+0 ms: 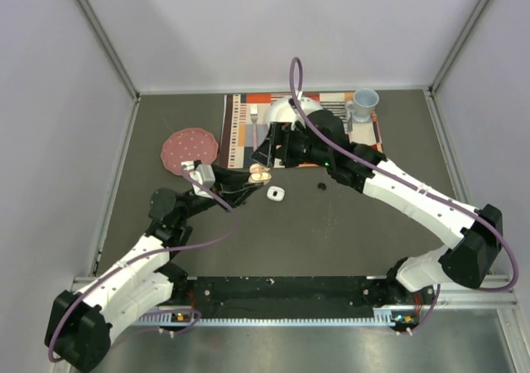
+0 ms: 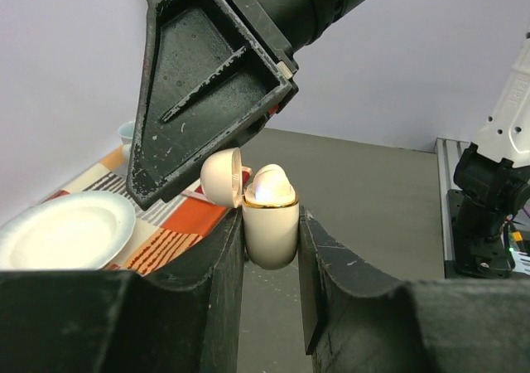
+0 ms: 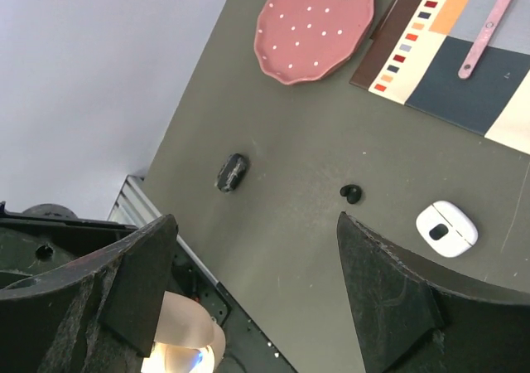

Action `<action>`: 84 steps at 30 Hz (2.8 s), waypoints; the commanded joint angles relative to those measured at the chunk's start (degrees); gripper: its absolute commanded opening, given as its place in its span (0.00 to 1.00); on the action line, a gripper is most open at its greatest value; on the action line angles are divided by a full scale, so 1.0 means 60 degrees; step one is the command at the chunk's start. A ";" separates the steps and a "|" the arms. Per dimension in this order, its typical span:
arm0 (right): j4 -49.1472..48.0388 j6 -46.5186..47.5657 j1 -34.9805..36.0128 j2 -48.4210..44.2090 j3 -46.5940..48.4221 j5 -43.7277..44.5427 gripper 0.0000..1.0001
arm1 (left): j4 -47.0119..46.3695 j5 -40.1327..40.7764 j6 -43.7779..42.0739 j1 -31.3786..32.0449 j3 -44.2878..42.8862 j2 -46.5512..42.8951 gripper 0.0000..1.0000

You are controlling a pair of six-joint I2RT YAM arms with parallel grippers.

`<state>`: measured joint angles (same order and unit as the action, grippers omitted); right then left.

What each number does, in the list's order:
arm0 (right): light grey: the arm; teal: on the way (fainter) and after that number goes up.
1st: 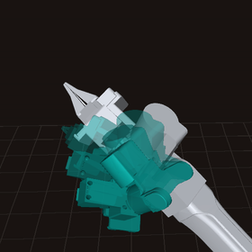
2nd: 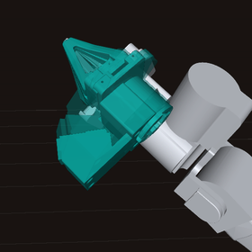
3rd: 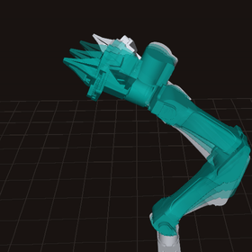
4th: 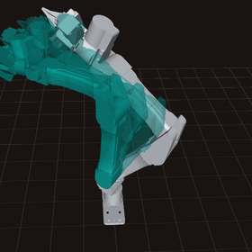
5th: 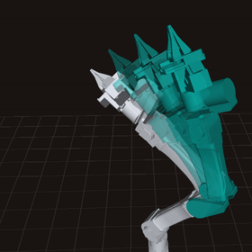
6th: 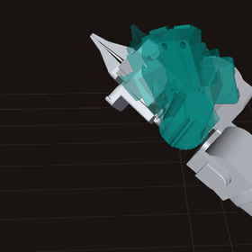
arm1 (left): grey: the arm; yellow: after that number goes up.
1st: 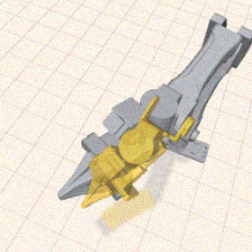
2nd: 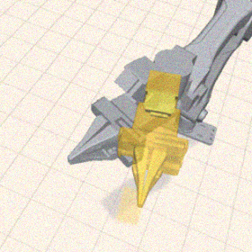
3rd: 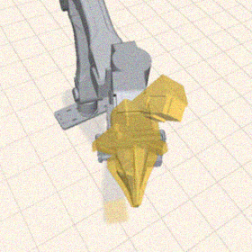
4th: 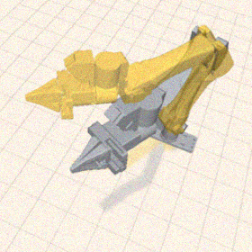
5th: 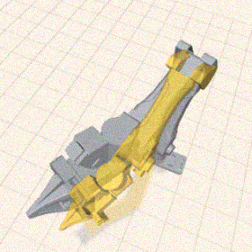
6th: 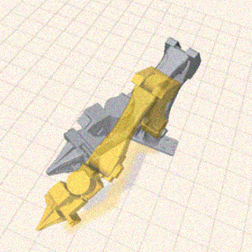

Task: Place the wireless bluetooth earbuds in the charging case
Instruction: Close the charging case with the earbuds, then place the charging case with the earbuds at the center of the board.

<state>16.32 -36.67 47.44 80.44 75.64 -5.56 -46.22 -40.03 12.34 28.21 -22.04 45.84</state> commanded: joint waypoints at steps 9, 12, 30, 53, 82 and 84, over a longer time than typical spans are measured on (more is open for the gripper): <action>-0.0039 -0.0042 0.0018 -0.0662 -0.0798 -0.0070 0.78 | -0.0208 0.0416 0.0536 0.0045 -0.0706 0.0504 0.00; -0.0053 0.0090 0.0047 -0.1014 -0.1092 0.0370 0.78 | 0.0158 0.0709 0.0551 0.0031 -0.0794 0.0504 0.00; -0.0039 -0.0260 -0.0333 -0.3270 -0.2599 0.5409 0.87 | 0.5461 0.0709 0.1647 0.0103 -0.3415 0.4075 0.00; -0.0039 -0.0554 -0.0729 -0.4428 -0.3509 0.6259 0.88 | 0.5653 -0.0330 0.3845 0.1568 -0.5950 0.9319 0.00; -0.0082 -0.0613 -0.0890 -0.4443 -0.3495 0.6054 0.88 | 0.5622 0.1252 0.4419 0.1832 -0.6390 1.1344 0.36; -0.0053 -0.0656 -0.0890 -0.4442 -0.3495 0.6040 0.88 | 0.5725 0.1324 0.4287 0.1832 -0.6375 1.1300 0.38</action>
<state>16.91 -39.75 42.83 54.48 54.63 30.92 -15.18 -34.52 40.86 39.07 -59.61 113.97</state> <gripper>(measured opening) 0.880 0.364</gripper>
